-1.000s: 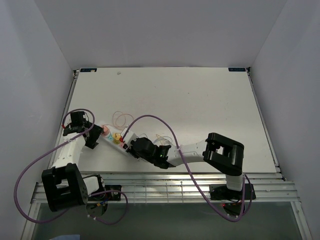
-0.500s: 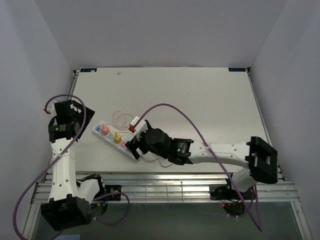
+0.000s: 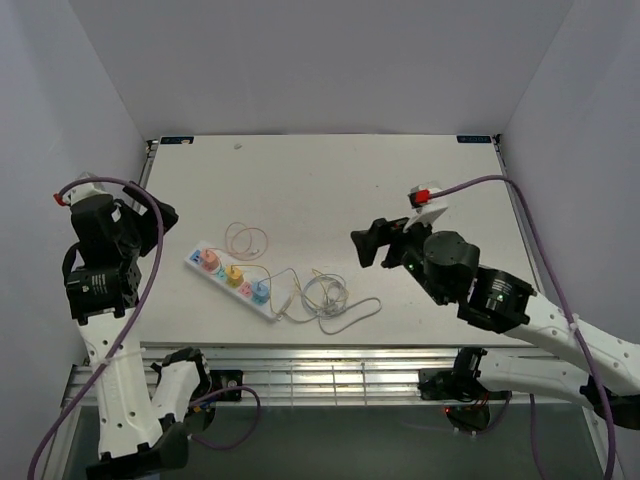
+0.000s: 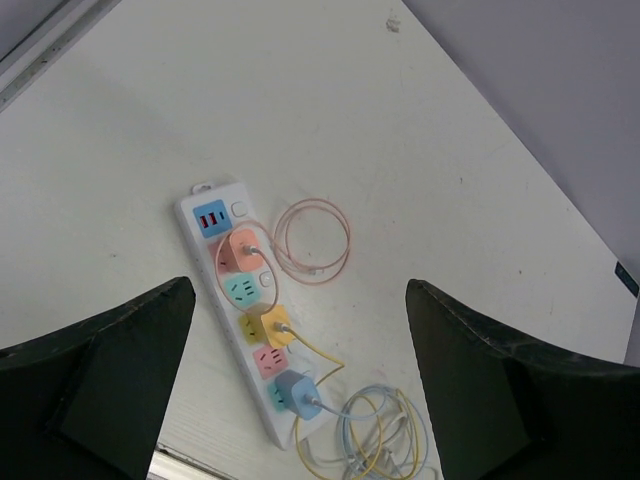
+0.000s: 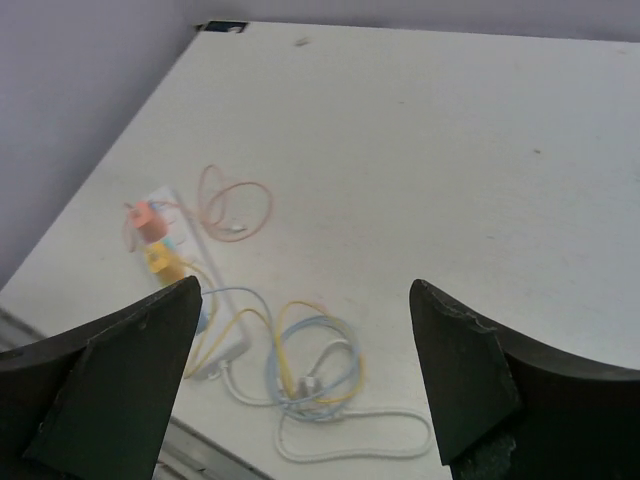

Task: Insert the plug

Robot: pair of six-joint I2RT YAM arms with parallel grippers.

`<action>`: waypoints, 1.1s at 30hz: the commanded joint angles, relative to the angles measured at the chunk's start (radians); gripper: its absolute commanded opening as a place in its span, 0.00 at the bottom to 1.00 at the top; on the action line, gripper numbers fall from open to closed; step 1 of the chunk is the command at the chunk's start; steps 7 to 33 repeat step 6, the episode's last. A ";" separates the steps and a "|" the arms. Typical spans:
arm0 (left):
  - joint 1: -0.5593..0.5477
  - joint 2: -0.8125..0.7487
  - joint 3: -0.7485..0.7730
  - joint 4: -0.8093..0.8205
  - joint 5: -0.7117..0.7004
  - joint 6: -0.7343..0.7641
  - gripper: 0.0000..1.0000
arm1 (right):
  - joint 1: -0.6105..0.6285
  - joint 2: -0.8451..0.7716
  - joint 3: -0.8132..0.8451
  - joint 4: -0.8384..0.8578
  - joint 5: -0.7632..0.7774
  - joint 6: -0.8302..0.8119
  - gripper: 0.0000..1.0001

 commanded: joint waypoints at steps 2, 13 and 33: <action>0.006 0.020 0.003 -0.033 0.038 0.050 0.98 | -0.073 -0.146 -0.096 -0.134 0.208 0.075 0.90; 0.006 0.026 -0.010 -0.032 0.044 0.053 0.98 | -0.074 -0.192 -0.125 -0.135 0.227 0.062 0.90; 0.006 0.026 -0.010 -0.032 0.044 0.053 0.98 | -0.074 -0.192 -0.125 -0.135 0.227 0.062 0.90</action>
